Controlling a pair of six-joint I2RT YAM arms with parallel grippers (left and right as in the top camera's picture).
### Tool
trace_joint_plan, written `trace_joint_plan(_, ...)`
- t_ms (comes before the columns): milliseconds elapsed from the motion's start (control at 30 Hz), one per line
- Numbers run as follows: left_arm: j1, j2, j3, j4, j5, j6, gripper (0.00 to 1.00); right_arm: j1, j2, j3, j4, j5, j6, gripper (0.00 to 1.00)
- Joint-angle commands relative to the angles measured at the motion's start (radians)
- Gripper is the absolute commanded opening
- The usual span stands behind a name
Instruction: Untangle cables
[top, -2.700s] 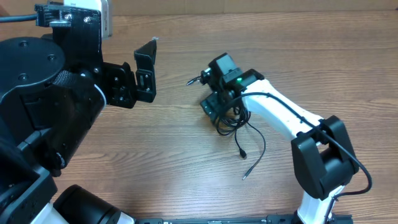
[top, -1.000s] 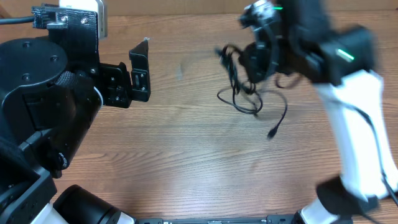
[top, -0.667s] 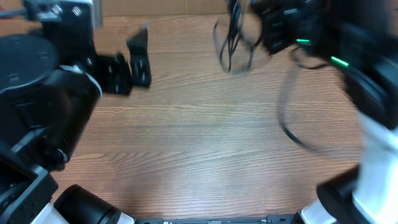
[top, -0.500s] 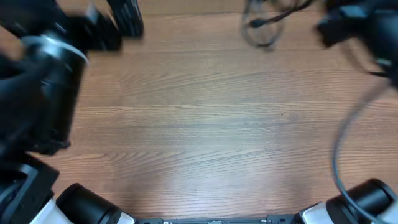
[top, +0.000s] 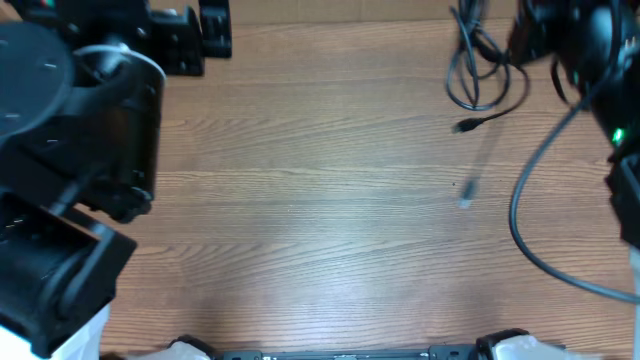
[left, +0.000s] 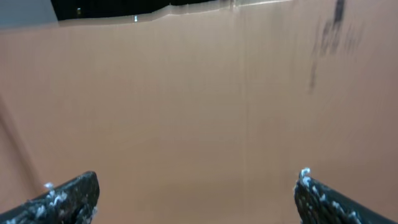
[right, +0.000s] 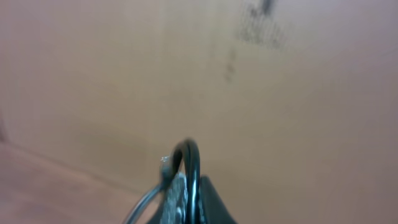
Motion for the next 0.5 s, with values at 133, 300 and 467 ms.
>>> trace_joint_plan(133,0.038,-0.320,-0.620,0.257,-0.033,0.072,1.00,-0.030,-0.546,-0.760,0.428,0.058,0.126,0.04)
trace_joint_plan(300,0.039,-0.496,-0.921,0.435,-0.014,0.119,1.00,-0.030,-0.782,-1.001,0.583,0.079,0.204,0.04)
trace_joint_plan(467,0.037,-0.610,-1.081,0.438,0.017,0.104,1.00,-0.030,-0.914,-1.067,0.591,0.118,0.262,0.04)
